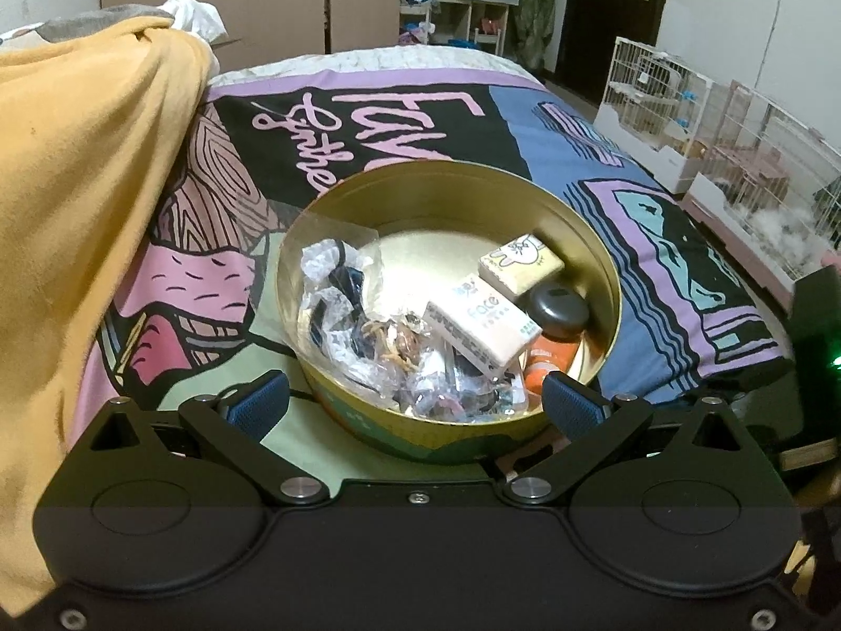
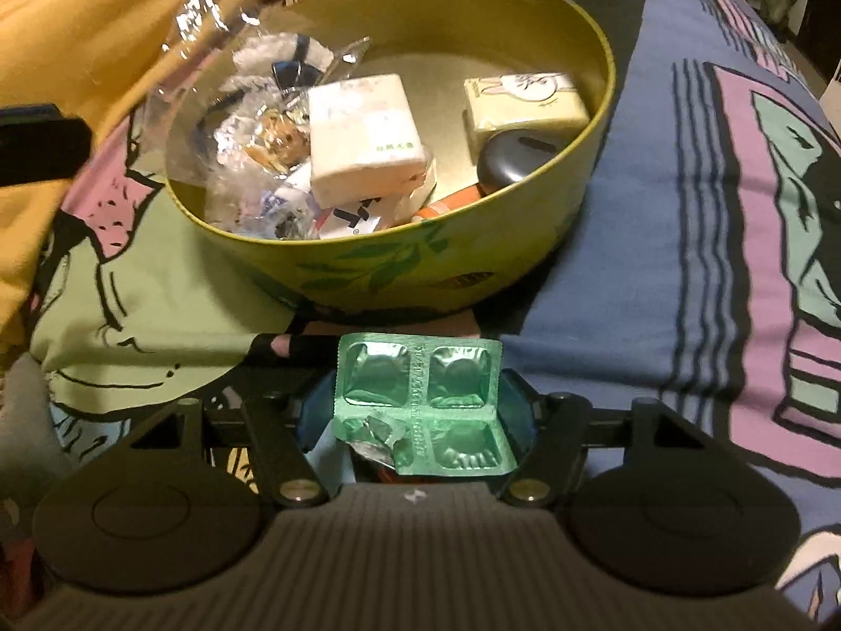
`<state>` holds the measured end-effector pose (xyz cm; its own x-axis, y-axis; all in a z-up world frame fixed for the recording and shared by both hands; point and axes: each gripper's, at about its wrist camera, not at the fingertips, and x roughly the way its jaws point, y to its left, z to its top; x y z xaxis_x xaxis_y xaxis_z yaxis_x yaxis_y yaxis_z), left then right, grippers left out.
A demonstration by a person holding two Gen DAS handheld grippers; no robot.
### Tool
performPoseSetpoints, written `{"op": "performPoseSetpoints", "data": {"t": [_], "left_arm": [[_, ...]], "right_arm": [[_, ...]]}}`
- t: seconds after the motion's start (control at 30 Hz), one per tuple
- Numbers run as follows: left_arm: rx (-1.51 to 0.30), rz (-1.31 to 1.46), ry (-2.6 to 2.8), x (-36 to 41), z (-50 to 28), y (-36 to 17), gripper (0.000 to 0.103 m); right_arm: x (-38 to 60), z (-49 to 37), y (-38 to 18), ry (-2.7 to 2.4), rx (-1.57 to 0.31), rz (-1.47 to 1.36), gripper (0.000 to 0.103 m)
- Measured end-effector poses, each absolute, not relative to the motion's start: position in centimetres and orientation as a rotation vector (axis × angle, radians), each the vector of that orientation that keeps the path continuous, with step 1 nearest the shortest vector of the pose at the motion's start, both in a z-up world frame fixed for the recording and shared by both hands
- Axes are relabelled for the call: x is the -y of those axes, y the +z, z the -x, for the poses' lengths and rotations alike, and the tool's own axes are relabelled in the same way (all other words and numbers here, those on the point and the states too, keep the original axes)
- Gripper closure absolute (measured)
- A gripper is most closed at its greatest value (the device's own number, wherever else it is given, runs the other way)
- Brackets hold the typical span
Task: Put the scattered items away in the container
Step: 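Carry the blister pack into the tin and open the right tool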
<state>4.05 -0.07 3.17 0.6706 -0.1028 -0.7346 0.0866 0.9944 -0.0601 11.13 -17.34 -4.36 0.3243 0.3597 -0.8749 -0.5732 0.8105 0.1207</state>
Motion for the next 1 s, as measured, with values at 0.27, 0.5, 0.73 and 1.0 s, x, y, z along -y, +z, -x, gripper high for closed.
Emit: {"op": "performPoseSetpoints", "data": {"t": [0.27,0.5,0.73,1.0], "left_arm": [[-0.86,-0.001,-0.176,1.2,-3.9,2.4,0.001],[-0.881,-0.026,-0.25,2.4,-3.5,1.8,0.002],[-0.899,-0.03,-0.304,3.0,-3.3,1.3,0.002],[-0.918,-0.033,-0.334,3.4,-3.2,0.9,0.002]], "right_arm": [[20.0,-10.9,-1.3,0.61,-1.055,0.211,0.035],[21.4,-10.9,1.5,0.614,-1.018,0.189,0.035],[21.7,-10.9,4.6,0.641,-0.969,0.187,0.035],[21.8,-10.5,7.2,0.677,-0.935,0.183,0.035]]}}
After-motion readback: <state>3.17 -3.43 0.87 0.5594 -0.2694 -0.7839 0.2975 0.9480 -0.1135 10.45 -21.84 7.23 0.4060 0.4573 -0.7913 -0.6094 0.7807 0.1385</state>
